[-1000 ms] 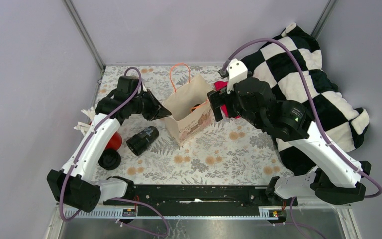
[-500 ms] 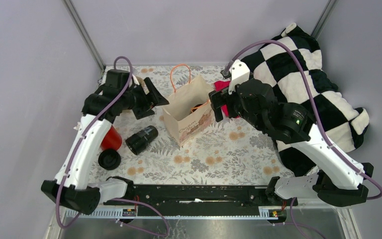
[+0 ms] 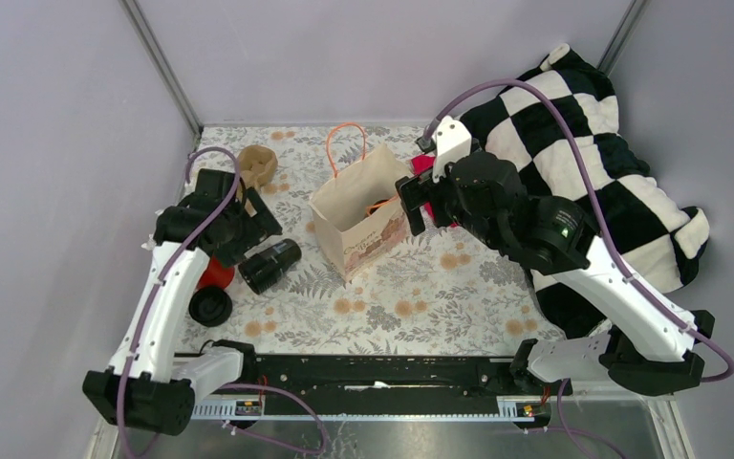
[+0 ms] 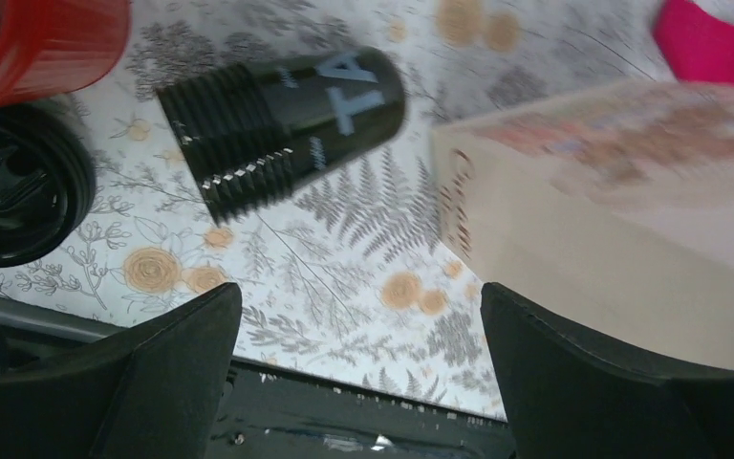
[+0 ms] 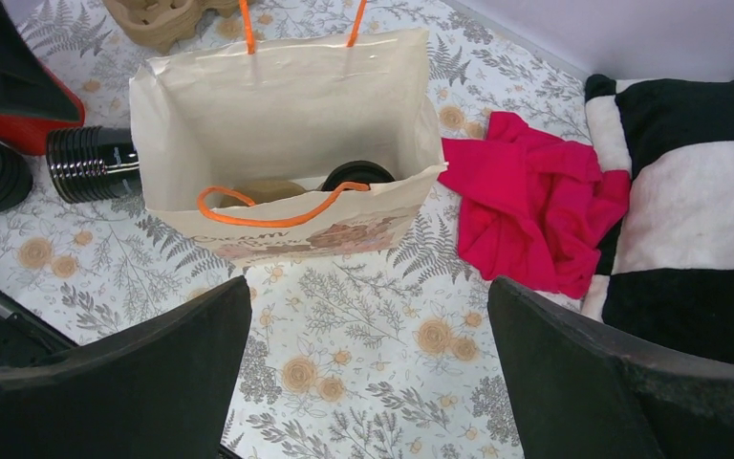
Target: Pack the takeout coffee
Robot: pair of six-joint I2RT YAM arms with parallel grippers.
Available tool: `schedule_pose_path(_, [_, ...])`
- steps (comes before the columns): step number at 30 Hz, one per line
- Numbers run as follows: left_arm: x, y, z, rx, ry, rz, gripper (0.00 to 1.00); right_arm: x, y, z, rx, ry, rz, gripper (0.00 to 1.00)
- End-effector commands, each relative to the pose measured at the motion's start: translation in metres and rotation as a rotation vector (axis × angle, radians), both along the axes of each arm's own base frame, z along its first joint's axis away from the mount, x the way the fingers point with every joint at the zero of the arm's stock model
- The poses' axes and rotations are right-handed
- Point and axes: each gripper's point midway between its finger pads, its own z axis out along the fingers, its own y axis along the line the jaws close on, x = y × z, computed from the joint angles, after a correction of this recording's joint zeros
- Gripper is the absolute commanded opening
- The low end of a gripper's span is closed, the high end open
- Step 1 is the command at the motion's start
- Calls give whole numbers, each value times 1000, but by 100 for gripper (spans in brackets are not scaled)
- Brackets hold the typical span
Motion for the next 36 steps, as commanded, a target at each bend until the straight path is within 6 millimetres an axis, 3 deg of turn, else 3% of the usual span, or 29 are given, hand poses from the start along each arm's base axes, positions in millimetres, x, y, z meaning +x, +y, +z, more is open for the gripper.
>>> schedule_pose_path(1, [23, 16, -26, -77, -36, 90, 99, 3, 6, 11, 22, -17, 22, 100])
schedule_pose_path(8, [31, 45, -68, -51, -51, 163, 99, 1, 4, 14, 27, -19, 24, 100])
schedule_pose_path(17, [48, 45, -100, -63, -83, 175, 99, -5, 10, 17, 33, -3, 69, 100])
schedule_pose_path(23, [56, 42, -112, -78, -93, 153, 98, -7, 8, 14, 15, -5, 82, 100])
schedule_pose_path(26, [51, 43, -124, -79, -76, 177, 94, -7, 6, 15, 5, -13, 87, 100])
schedule_pose_path(31, [58, 34, -127, -136, -131, 162, 84, -9, 2, 10, -15, -15, 92, 100])
schedule_pose_path(36, [61, 35, -127, -122, -166, 143, 64, -10, 0, 8, -40, -24, 108, 100])
